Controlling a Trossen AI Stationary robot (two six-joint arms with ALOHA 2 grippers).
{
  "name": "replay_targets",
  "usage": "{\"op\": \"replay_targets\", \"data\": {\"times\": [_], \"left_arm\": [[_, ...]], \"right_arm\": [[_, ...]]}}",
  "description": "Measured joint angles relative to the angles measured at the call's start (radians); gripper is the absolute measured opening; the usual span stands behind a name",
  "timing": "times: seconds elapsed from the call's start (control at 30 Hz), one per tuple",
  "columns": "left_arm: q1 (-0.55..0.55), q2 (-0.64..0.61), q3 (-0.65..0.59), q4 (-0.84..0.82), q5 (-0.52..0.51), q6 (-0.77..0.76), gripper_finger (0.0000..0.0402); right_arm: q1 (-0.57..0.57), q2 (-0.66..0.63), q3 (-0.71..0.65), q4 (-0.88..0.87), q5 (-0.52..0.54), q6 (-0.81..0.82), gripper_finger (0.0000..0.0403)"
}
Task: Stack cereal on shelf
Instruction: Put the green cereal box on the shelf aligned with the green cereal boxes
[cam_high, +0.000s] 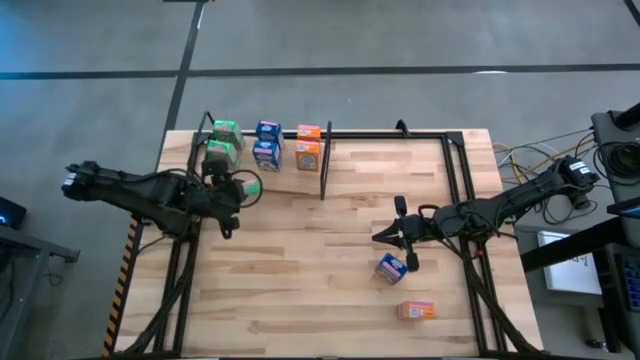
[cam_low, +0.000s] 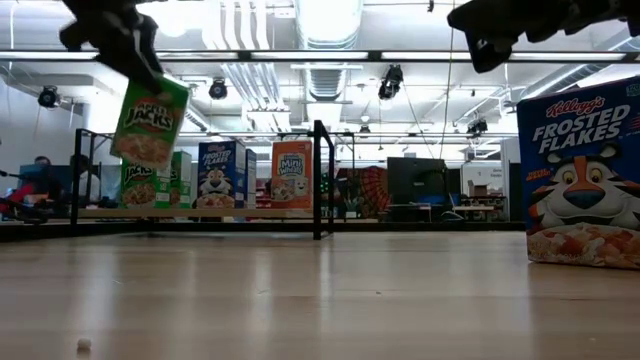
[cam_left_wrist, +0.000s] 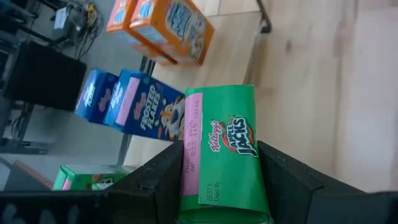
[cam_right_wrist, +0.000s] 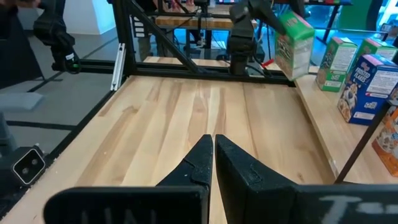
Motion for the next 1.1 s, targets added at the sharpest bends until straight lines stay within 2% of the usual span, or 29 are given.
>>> {"op": "replay_targets", "data": {"times": [0.2, 0.43, 0.6, 1.1], "left_arm": [[0.063, -0.04, -0.118, 0.163, 0.013, 0.132, 0.0169], [0.162, -0.044, -0.179, 0.227, 0.017, 0.202, 0.0169], [0.225, -0.046, -0.189, 0.239, 0.093, 0.238, 0.0169], [0.32, -0.061, -0.202, 0.292, 0.126, 0.313, 0.0169]], "right_arm": [[0.0, 0.0, 0.001, 0.0, 0.0, -0.004, 0.0009], [0.0, -0.001, 0.001, 0.002, 0.0, -0.007, 0.0009], [0.0, -0.001, 0.001, 0.007, -0.001, -0.006, 0.0009], [0.0, -0.001, 0.001, 0.013, -0.001, -0.014, 0.0009]]}}
